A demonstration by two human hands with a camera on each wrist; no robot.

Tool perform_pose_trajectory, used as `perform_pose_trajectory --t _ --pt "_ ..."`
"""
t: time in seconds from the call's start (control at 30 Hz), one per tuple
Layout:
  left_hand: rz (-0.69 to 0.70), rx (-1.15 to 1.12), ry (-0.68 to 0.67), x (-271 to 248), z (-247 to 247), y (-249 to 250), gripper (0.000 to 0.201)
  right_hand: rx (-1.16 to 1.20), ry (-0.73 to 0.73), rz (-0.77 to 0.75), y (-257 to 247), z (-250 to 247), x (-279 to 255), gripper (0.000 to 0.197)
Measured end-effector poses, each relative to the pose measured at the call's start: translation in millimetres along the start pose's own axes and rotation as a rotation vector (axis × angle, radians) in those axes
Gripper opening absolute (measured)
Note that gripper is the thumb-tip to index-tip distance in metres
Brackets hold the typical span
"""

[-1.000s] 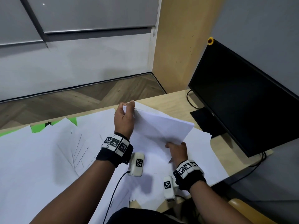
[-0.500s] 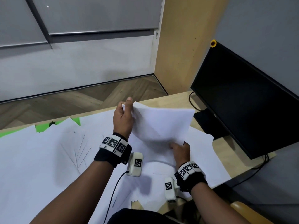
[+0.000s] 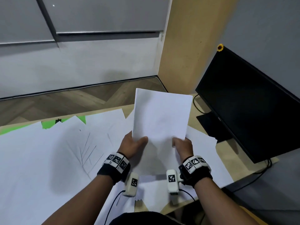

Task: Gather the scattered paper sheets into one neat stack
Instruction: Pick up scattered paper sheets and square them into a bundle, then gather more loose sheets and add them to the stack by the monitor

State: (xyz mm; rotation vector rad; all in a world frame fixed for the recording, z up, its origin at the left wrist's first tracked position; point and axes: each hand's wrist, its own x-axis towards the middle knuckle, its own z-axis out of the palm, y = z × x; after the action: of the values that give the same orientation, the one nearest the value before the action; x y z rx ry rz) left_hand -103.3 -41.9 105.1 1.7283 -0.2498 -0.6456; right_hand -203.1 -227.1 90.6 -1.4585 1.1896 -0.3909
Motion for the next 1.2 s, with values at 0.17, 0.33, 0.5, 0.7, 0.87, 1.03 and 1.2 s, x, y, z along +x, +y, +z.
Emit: perform_pose_trajectory --t 0.17,0.33,0.5,0.7,0.87,1.03,1.2 --pt "-0.046 -0.223 0.172 -2.9 -5.5 8.1 0.015 0.157 -0.256 -0.001 9.0 -6.4 -7.9 0.01" --pt "-0.115 -0.248 0.267 17.4 -2.8 -6.0 0.027 0.402 -0.429 0.198 41.1 -21.8 -15.8 0.03" --pt "-0.137 -0.187 0.29 39.0 34.5 -1.9 0.027 0.739 -0.346 0.281 59.3 -36.9 7.3 0.033" --pt "-0.219 -0.208 0.281 70.4 118.0 -0.5 0.034 0.743 -0.121 0.366 73.0 -71.7 64.8 0.042" --pt "-0.274 -0.073 0.269 102.3 181.9 -4.3 0.04 0.575 0.035 0.361 83.3 -103.2 122.5 0.037" --pt "-0.373 -0.046 0.213 134.2 228.4 -1.2 0.044 0.267 0.129 0.333 80.6 -132.7 184.4 0.047" --pt "-0.413 0.002 0.19 162.9 263.9 -6.3 0.065 -0.034 0.113 0.395 105.6 -144.7 243.4 0.084"
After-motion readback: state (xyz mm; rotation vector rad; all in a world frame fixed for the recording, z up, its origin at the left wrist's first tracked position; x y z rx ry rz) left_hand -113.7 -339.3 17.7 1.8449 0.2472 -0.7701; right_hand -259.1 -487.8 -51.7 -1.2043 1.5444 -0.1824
